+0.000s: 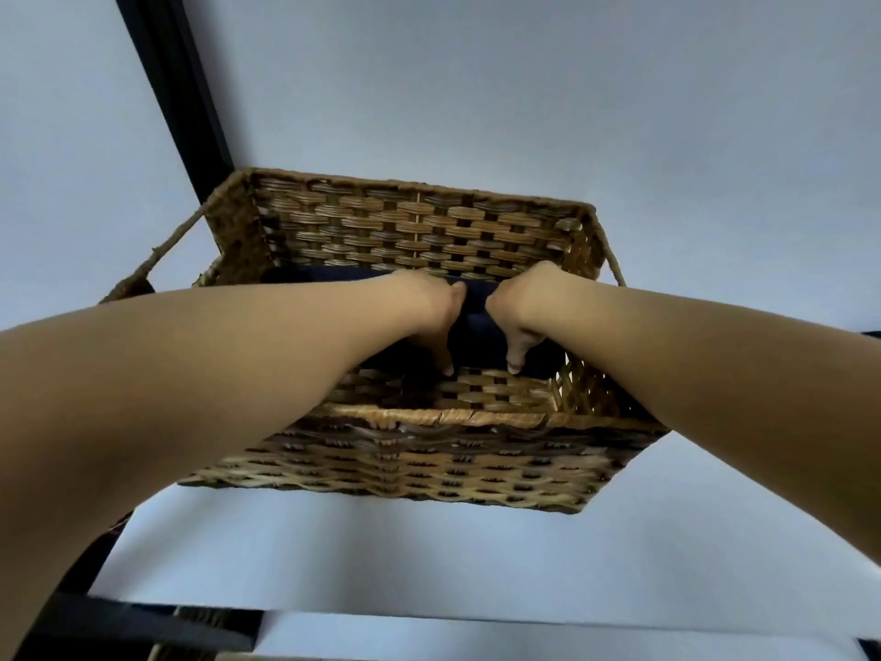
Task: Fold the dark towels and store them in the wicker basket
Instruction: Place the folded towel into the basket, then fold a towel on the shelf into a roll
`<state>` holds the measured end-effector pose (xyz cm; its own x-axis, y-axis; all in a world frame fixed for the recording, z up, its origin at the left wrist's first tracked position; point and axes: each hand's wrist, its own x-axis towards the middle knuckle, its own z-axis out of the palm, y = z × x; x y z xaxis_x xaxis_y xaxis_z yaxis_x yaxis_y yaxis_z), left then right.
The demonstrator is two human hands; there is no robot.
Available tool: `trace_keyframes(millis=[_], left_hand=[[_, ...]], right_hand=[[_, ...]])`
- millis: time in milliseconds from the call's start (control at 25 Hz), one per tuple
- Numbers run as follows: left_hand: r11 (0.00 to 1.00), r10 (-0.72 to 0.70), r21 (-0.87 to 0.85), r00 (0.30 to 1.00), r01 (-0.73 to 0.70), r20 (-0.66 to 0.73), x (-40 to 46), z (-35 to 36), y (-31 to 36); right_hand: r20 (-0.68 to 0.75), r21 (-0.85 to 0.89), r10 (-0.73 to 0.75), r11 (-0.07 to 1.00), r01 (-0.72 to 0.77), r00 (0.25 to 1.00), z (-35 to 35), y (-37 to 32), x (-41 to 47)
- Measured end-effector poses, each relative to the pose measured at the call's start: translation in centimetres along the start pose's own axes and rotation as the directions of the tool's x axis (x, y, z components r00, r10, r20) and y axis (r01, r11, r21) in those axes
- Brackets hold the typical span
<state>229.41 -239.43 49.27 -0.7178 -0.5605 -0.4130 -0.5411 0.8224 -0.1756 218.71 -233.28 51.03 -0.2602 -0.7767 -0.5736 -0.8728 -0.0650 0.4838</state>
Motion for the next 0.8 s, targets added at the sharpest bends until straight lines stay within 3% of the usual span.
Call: trace_keyframes(millis=[160, 280, 400, 560, 800], left_hand=[[0.941, 0.154, -0.295, 0.986, -0.167, -0.069, -0.7, -0.6, -2.5], [0.956, 0.168, -0.237, 0.985, -0.175, -0.048, -0.5, -0.3, -2.0], [0.973, 0.14, -0.179, 0.989, -0.146, -0.043, 0.1, 0.0, -1.5], [0.999, 0.036, -0.004, 0.993, -0.037, -0.112, 0.0, 0.0, -2.2], [0.998, 0.017, -0.064, 0.997, -0.022, -0.08, -0.3, -0.1, -1.7]], right_hand=[[0.061, 0.068, -0.002, 0.998, -0.003, 0.998, 0.5, 0.2, 0.9], [0.059, 0.102, 0.009, 0.995, -0.015, 0.998, 0.9, 0.3, 1.3], [0.12, 0.009, 0.015, 1.0, -0.017, 0.993, 1.3, -0.3, 2.1], [0.055, -0.091, -0.002, 0.996, 0.007, 0.998, 0.5, -0.5, 2.0], [-0.093, 0.111, 0.044, 0.993, -0.033, 0.995, 0.4, 0.8, -0.2]])
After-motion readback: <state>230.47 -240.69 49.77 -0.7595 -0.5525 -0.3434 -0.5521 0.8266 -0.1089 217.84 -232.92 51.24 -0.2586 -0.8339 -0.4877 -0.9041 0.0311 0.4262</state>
